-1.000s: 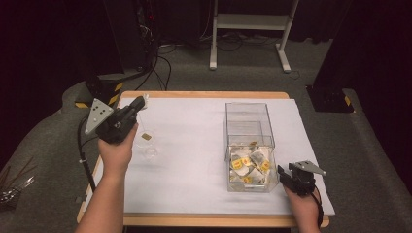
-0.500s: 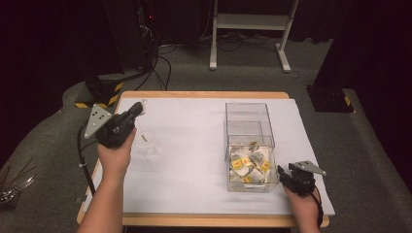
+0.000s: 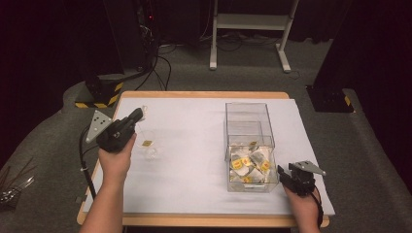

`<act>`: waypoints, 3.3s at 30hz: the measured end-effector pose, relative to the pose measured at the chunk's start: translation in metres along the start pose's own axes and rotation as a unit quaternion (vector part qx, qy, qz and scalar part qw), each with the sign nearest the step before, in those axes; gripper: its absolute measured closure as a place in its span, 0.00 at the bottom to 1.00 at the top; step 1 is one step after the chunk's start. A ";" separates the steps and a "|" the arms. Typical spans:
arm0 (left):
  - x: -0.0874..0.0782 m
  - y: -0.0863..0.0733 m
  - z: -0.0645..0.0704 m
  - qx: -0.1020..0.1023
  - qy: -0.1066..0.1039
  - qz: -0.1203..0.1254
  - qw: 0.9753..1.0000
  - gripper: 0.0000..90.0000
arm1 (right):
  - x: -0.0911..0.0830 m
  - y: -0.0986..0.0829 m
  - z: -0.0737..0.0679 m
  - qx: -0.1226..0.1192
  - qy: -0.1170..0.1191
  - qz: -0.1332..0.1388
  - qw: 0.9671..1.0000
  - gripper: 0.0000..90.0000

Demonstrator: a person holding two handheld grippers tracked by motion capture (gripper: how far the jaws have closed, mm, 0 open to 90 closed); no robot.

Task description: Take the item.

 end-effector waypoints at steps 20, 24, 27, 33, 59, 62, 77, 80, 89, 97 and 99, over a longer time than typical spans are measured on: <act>-0.006 -0.034 -0.025 0.005 0.017 -0.040 0.999 1.00 | 0.000 0.000 0.000 -0.002 -0.002 -0.001 1.000 0.58; -0.006 -0.042 -0.029 0.005 0.021 -0.049 0.999 1.00 | 0.000 0.000 0.000 -0.002 -0.002 0.000 1.000 0.58; -0.006 -0.047 -0.032 0.002 0.022 -0.056 0.998 1.00 | 0.000 0.000 0.000 -0.001 -0.003 -0.001 1.000 0.58; -0.005 -0.056 -0.038 0.000 0.028 -0.067 0.997 1.00 | 0.000 0.000 0.000 -0.001 -0.003 -0.001 1.000 0.58; 0.005 -0.101 -0.066 0.013 0.085 -0.120 0.989 0.95 | 0.001 0.000 -0.001 -0.003 -0.006 -0.004 1.000 0.58; 0.004 -0.101 -0.067 0.014 0.084 -0.118 0.989 0.91 | 0.001 0.000 -0.001 -0.005 -0.006 -0.004 1.000 0.58; -0.011 -0.113 -0.032 0.037 0.060 -0.116 0.991 0.78 | 0.000 0.000 0.000 0.000 0.000 0.000 1.000 0.59; -0.014 -0.122 -0.017 0.040 0.043 -0.125 0.990 0.73 | -0.001 0.001 -0.001 -0.001 0.001 0.004 1.000 0.59; -0.023 -0.156 0.025 0.052 0.003 -0.161 0.986 0.65 | -0.006 0.002 -0.007 -0.017 0.012 0.007 1.000 0.60; -0.027 -0.177 0.050 0.061 -0.025 -0.179 0.982 0.63 | -0.014 0.004 -0.011 -0.026 0.016 0.007 1.000 0.61; -0.029 -0.181 0.056 0.063 -0.032 -0.182 0.981 0.64 | -0.014 0.005 -0.012 -0.022 0.017 0.007 1.000 0.61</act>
Point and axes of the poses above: each handheld gripper's, and its own axes: x roughly forward along the jaws, y roughly out of its top, z roughly to its right, the point moved 7 cm from there along x, roughly forward along the jaws, and after that the axes turned 12 degrees about y, right-handed, at the moved point
